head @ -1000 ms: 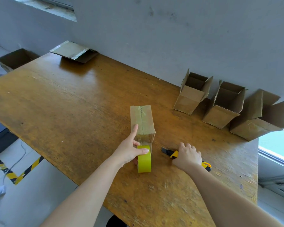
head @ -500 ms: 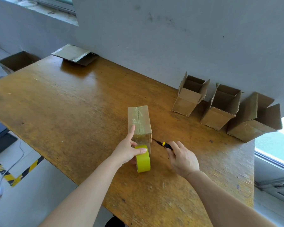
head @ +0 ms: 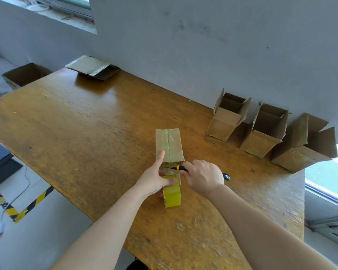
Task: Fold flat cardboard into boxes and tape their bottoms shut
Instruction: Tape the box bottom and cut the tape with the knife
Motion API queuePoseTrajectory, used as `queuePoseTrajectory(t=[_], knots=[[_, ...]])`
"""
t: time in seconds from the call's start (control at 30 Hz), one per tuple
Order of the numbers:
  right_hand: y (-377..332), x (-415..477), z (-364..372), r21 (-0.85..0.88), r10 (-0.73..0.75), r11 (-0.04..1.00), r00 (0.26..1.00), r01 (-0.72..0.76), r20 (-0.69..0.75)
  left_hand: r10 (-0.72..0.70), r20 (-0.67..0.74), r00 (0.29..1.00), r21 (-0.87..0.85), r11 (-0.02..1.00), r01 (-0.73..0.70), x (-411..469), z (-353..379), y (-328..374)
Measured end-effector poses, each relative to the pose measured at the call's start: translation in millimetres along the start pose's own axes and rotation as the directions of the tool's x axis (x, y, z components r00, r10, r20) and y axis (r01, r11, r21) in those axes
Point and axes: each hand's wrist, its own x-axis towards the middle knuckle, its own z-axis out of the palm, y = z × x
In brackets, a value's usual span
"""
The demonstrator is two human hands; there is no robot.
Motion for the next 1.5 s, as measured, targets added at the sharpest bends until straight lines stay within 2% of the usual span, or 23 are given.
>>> queuePoseTrajectory(t=[0.4, 0.57, 0.63, 0.73, 0.83, 0.93, 1.17, 1.23, 1.3, 1.37, 1.4, 1.43, 1.5], knots=[[-2.4, 10.7, -8.1, -0.128, -0.071, 0.989, 0.995, 0.081, 0.075, 0.009, 0.008, 1.0, 0.04, 0.999, -0.009, 0.7, -1.2, 1.0], [-12.3, 16.6, -11.9, -0.248, -0.077, 0.963, 0.991, 0.101, 0.107, 0.019, 0.016, 1.0, 0.022, 1.0, -0.019, 1.7, 0.3, 2.2], [-14.4, 18.5, -10.8, -0.322, -0.047, 0.941, 0.982, 0.105, 0.183, 0.033, 0.017, 0.999, 0.053, 0.998, -0.034, 1.8, -0.5, 3.0], [-2.3, 10.7, 0.5, -0.337, 0.055, 0.941, 0.965, 0.036, 0.256, 0.026, 0.033, 0.999, 0.074, 0.997, -0.028, 0.8, -3.3, 1.6], [11.1, 2.9, 10.3, -0.221, 0.094, 0.974, 0.98, -0.053, 0.177, 0.011, 0.024, 1.0, 0.034, 0.999, -0.012, 1.5, -5.3, -0.2], [16.9, -5.5, 21.8, -0.136, 0.134, 0.984, 0.98, -0.114, 0.148, 0.041, 0.01, 0.999, 0.108, 0.993, -0.042, 1.4, -1.8, -1.9], [27.6, -27.5, 44.1, -0.121, 0.338, 0.941, 0.885, -0.315, 0.321, 0.108, 0.022, 0.994, 0.125, 0.986, -0.11, -1.1, 1.0, -5.2], [23.1, -24.7, 42.0, -0.068, 0.39, 0.92, 0.881, -0.386, 0.268, 0.13, 0.027, 0.991, 0.14, 0.981, -0.132, -2.1, -0.7, -5.5], [14.9, -14.7, 33.6, 0.087, 0.409, 0.904, 0.906, -0.419, 0.109, 0.159, 0.025, 0.987, 0.173, 0.972, -0.16, -4.4, -4.2, -6.5], [3.9, 2.2, 21.2, 0.258, 0.36, 0.909, 0.929, -0.327, -0.09, 0.2, 0.021, 0.98, 0.216, 0.956, -0.2, -7.1, -10.4, -8.9], [-1.5, 12.4, 16.4, 0.289, 0.305, 0.924, 0.939, -0.25, -0.161, 0.222, 0.021, 0.975, 0.249, 0.943, -0.22, -8.7, -14.6, -9.9], [-7.2, 22.5, 12.2, 0.286, 0.238, 0.941, 0.952, -0.178, -0.192, 0.24, 0.021, 0.971, 0.282, 0.93, -0.236, -10.6, -19.1, -11.1], [-18.5, 40.3, 7.3, 0.254, 0.135, 0.962, 0.98, -0.095, -0.147, 0.258, 0.017, 0.966, 0.329, 0.911, -0.249, -13.8, -28.1, -13.4]])
